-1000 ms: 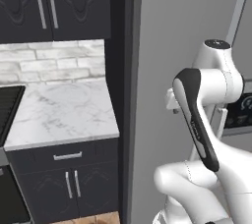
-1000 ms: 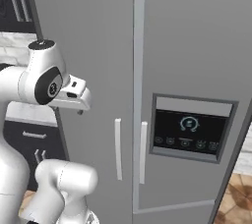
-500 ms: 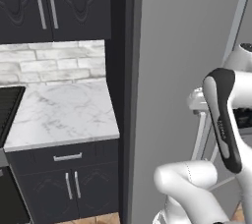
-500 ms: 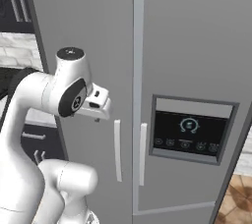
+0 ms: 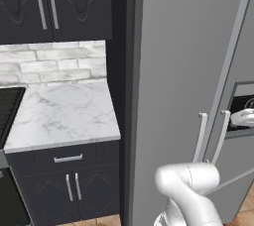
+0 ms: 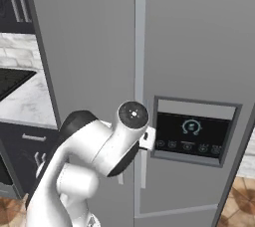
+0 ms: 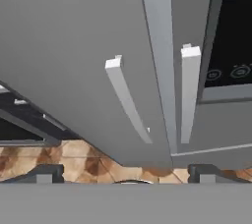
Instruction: Open the freezer door, pick up the ice cube tray from the freezer, and place it on the dining counter.
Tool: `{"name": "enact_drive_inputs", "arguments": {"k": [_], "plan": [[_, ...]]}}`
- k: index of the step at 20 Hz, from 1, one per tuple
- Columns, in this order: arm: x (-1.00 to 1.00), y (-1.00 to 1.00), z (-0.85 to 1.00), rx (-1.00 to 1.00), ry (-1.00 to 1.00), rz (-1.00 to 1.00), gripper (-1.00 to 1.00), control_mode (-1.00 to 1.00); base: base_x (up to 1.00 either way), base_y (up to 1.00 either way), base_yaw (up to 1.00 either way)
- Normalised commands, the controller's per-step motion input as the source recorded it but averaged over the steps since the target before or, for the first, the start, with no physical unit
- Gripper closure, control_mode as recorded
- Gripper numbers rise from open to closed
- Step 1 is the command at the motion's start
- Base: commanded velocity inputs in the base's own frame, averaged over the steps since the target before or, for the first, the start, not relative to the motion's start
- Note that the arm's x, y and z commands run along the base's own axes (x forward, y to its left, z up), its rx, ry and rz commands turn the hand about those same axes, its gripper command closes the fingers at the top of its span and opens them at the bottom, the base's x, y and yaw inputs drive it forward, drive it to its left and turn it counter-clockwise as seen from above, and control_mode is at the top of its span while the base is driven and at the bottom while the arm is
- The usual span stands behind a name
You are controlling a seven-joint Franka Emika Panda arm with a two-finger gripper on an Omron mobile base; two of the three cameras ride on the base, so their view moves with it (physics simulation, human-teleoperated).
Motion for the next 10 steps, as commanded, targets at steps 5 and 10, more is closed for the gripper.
{"name": "enact_drive_inputs", "arguments": {"k": [5,10], "plan": [[0.01,-0.91,-0.77,0.02,-0.48,0.02,-1.0,-1.0,0.0,0.0,0.0],[0.15,-0.37,-0.67,0.0,-0.46,0.04,-1.0,-1.0,0.0,0.0,0.0]]}}
